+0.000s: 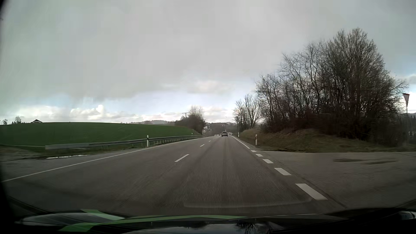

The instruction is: Follow the waypoints while adhering to traffic rules and regulations

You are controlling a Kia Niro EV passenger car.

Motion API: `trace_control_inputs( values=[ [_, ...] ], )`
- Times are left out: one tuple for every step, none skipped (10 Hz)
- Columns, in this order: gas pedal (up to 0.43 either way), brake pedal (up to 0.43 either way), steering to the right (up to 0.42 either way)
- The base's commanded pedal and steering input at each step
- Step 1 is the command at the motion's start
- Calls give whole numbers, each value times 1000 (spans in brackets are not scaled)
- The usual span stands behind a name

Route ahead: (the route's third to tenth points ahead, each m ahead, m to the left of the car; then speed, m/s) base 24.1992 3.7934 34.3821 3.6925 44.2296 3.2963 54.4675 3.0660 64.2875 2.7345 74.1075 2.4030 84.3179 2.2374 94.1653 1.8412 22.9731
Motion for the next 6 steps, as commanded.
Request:
trace_control_inputs(
  values=[
    [118, 0, 0],
    [118, 0, 0],
    [110, 0, 0],
    [110, 0, 0],
    [87, 0, 0],
    [79, 0, 0]
  ],
)
